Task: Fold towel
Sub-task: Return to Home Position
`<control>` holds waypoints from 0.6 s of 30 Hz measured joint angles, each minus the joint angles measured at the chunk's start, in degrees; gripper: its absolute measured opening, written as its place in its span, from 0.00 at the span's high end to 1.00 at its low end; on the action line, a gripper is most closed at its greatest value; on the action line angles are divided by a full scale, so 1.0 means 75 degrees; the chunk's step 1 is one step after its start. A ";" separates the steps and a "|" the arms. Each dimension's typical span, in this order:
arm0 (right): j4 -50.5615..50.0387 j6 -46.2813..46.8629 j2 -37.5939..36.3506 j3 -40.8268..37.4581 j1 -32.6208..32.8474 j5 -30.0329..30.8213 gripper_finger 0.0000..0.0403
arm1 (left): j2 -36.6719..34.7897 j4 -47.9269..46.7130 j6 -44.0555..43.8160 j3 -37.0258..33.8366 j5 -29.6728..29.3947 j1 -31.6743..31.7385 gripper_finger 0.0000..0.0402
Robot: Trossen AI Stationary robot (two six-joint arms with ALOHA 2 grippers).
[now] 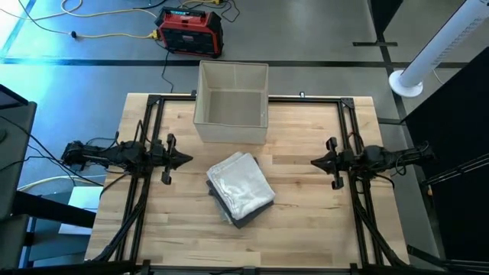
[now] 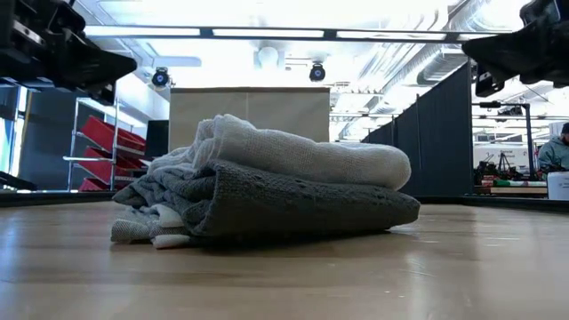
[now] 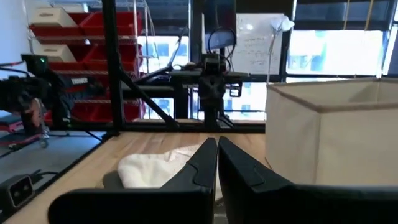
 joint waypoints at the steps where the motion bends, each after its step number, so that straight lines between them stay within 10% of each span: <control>1: -0.0049 0.0015 -0.0002 0.0000 0.0000 0.0001 1.00 | 0.0002 -0.0002 0.0000 0.0000 -0.0002 0.0000 1.00; 18: -0.0405 0.0015 0.0004 0.0000 0.0000 0.0003 1.00 | 0.0002 -0.0013 -0.0008 0.0003 -0.0003 0.0000 1.00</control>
